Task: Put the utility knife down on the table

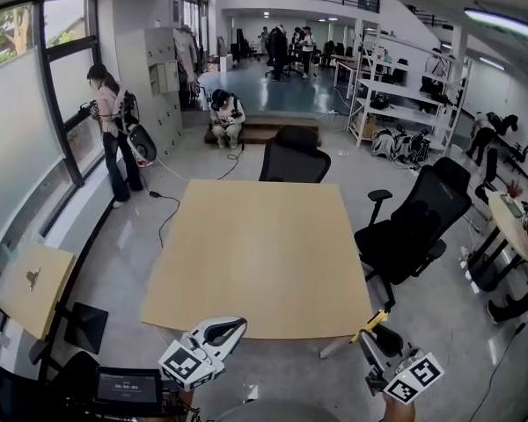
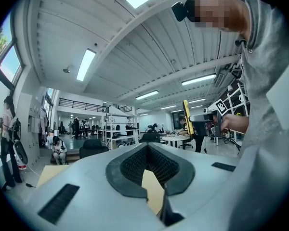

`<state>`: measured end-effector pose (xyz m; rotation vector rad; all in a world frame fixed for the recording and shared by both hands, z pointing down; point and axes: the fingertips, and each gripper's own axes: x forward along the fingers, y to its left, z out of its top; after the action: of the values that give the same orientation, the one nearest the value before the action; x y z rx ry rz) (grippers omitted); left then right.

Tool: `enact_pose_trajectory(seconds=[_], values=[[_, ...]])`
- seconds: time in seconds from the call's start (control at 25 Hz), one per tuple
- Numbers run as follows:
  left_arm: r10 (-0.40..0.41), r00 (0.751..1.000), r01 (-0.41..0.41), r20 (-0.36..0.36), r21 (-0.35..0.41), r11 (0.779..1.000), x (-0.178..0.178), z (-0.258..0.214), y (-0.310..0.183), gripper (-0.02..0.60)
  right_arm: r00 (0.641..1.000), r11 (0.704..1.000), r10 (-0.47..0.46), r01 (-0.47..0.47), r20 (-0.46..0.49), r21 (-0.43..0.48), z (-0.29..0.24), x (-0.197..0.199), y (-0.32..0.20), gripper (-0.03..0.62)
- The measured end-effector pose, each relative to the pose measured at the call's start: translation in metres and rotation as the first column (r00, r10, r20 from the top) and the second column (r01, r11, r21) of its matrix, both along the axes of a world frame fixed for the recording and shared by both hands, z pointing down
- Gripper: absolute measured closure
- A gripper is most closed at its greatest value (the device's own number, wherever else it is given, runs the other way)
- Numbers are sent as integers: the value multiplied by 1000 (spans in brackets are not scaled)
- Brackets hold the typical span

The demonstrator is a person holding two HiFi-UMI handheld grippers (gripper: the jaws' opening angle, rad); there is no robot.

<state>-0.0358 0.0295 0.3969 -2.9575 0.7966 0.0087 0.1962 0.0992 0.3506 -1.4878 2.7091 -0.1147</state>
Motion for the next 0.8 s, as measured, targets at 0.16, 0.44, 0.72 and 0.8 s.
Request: enact_pose_trajectory(seconds=[0.16, 0.44, 0.72, 0.8], values=[[1, 1000, -1, -6, -9, 1000, -3, 3, -7, 577, 1000, 1000, 2, -2, -2, -10, 3, -2, -10, 477], [-42, 999, 42, 2, -32, 999, -2, 7, -24, 577, 999, 999, -37, 38, 7, -22, 4, 1, -38, 477], [-92, 996, 92, 14, -36, 995, 16, -5, -51, 577, 997, 996, -77, 78, 19, -30, -5, 25, -75, 477], [-100, 995, 101, 17, -39, 994, 27, -8, -58, 577, 996, 996, -83, 83, 15, -33, -9, 38, -83, 477]])
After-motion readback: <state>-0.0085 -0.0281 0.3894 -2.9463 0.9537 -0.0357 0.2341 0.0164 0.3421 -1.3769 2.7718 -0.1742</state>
